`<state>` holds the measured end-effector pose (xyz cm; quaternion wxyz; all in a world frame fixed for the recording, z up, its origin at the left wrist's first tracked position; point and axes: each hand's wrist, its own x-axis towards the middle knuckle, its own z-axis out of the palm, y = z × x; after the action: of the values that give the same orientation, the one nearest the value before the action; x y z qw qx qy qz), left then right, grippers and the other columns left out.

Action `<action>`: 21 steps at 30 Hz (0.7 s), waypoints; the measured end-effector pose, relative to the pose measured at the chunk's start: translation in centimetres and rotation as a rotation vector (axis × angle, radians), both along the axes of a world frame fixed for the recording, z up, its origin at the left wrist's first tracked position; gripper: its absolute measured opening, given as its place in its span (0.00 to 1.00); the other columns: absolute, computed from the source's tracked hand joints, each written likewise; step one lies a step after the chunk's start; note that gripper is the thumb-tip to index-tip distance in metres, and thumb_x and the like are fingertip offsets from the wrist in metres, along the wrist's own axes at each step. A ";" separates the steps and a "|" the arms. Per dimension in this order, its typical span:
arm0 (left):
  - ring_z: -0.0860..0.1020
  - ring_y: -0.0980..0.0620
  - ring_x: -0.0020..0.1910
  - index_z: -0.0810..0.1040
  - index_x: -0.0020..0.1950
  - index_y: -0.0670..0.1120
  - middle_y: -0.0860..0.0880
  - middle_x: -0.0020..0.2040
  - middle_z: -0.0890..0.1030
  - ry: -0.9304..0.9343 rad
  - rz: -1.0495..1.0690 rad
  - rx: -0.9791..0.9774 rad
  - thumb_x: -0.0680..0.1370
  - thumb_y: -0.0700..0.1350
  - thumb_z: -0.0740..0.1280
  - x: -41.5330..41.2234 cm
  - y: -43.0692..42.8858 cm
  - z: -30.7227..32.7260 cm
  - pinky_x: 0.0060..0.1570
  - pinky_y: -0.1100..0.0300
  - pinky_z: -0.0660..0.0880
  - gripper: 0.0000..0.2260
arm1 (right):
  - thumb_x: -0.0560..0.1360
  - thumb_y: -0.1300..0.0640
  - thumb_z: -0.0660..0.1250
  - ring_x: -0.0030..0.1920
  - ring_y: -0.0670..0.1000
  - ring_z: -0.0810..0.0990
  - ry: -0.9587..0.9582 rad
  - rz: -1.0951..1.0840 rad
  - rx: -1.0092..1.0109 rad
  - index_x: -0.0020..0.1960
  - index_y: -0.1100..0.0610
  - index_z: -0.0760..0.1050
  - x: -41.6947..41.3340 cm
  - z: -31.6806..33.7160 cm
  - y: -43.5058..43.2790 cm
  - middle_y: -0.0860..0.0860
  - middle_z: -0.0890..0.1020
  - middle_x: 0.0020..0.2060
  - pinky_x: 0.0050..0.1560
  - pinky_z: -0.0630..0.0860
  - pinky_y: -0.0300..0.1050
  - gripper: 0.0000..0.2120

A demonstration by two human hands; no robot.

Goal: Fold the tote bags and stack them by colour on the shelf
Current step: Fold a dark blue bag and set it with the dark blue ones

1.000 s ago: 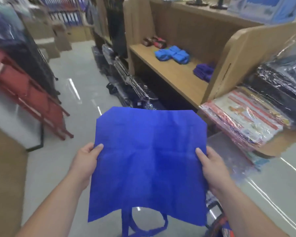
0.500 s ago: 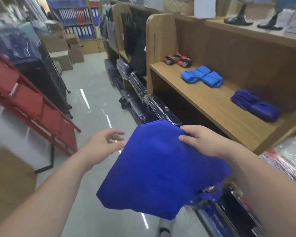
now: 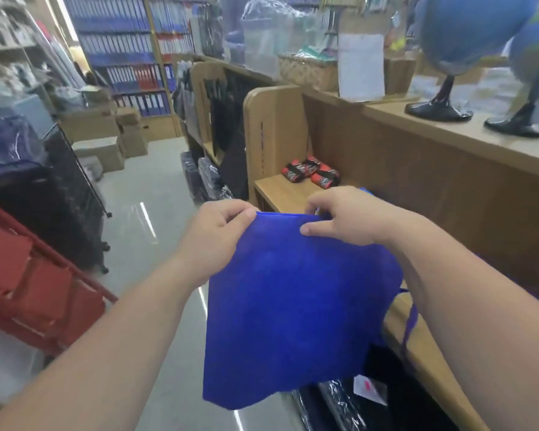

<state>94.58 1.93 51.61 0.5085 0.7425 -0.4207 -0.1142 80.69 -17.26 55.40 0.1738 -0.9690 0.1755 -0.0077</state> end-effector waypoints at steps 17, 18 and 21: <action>0.82 0.60 0.36 0.81 0.45 0.47 0.55 0.35 0.85 0.543 -0.067 -0.303 0.83 0.42 0.65 15.6 -23.6 3.5 0.37 0.64 0.79 0.09 | 0.72 0.51 0.78 0.63 0.40 0.78 -0.476 -0.596 0.664 0.67 0.48 0.72 0.6 -11.1 -16.0 0.41 0.80 0.63 0.63 0.73 0.39 0.27; 0.84 0.58 0.39 0.82 0.46 0.46 0.54 0.38 0.86 0.572 -0.093 -0.275 0.82 0.43 0.66 15.9 -24.8 3.6 0.40 0.63 0.80 0.07 | 0.72 0.51 0.78 0.63 0.39 0.79 -0.542 -0.613 0.679 0.67 0.48 0.73 1.6 -12.0 -16.4 0.41 0.81 0.62 0.63 0.74 0.39 0.26; 0.85 0.53 0.45 0.84 0.51 0.44 0.49 0.45 0.87 0.634 -0.137 -0.240 0.81 0.44 0.68 17.2 -27.8 4.2 0.46 0.58 0.82 0.06 | 0.80 0.60 0.69 0.48 0.37 0.82 -0.760 -0.771 0.670 0.55 0.51 0.79 4.1 -12.6 -17.2 0.43 0.85 0.51 0.52 0.76 0.36 0.07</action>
<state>111.77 -25.87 55.81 0.6887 0.5752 -0.3008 -0.3230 84.76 -34.48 42.76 0.5022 -0.6591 0.4308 -0.3575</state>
